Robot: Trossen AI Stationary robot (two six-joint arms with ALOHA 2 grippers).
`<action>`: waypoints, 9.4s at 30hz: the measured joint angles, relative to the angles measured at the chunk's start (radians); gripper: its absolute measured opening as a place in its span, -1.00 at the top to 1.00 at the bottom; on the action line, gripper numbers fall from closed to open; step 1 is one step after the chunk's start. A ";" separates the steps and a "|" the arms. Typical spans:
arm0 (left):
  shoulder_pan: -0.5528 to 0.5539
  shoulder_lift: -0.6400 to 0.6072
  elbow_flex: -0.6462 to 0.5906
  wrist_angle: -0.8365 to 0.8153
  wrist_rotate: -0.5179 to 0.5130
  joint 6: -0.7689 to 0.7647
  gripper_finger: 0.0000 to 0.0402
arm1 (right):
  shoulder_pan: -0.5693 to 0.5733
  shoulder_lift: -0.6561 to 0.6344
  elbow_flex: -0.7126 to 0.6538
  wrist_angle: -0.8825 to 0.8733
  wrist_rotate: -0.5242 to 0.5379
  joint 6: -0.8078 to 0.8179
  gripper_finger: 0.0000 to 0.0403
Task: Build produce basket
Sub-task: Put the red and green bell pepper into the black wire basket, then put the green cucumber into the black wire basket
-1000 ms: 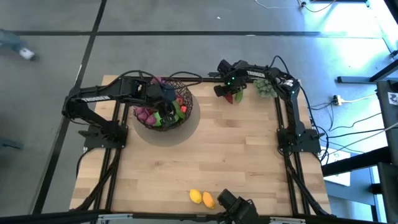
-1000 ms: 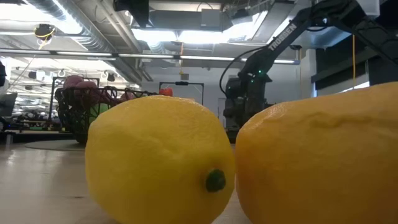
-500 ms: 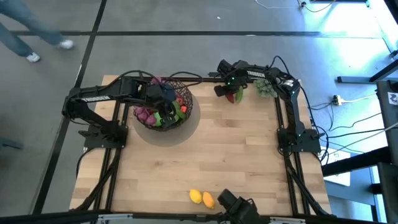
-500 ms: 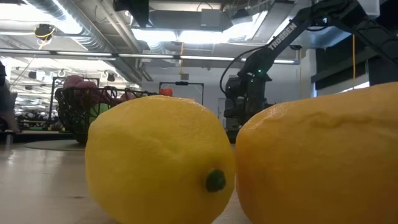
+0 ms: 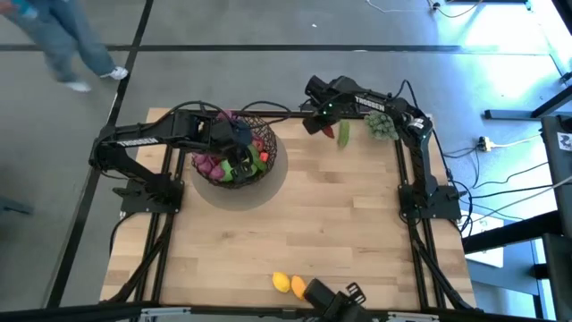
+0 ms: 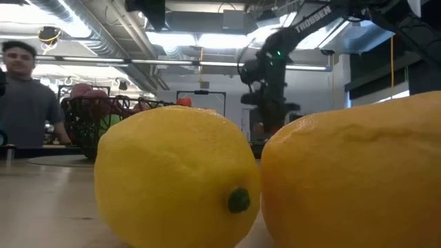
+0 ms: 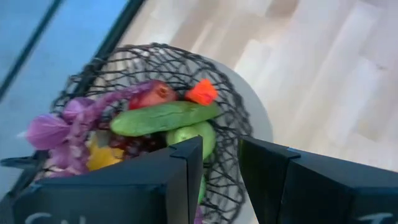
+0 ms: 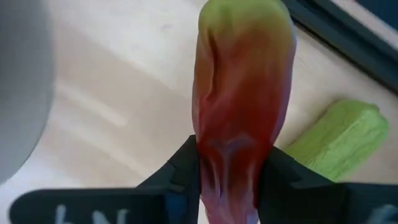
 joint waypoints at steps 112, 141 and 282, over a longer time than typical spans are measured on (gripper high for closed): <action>-0.002 -0.278 0.000 -0.027 -0.063 -0.053 0.55 | 0.446 -0.115 -0.406 1.360 0.393 0.035 -0.01; -0.035 -0.269 0.000 -0.026 -0.026 -0.093 0.55 | 0.379 -0.598 -0.403 0.353 0.248 0.622 -0.01; 0.047 -0.167 0.000 -0.044 -0.097 -0.110 0.55 | 0.197 -0.094 0.307 0.244 -0.135 0.032 0.89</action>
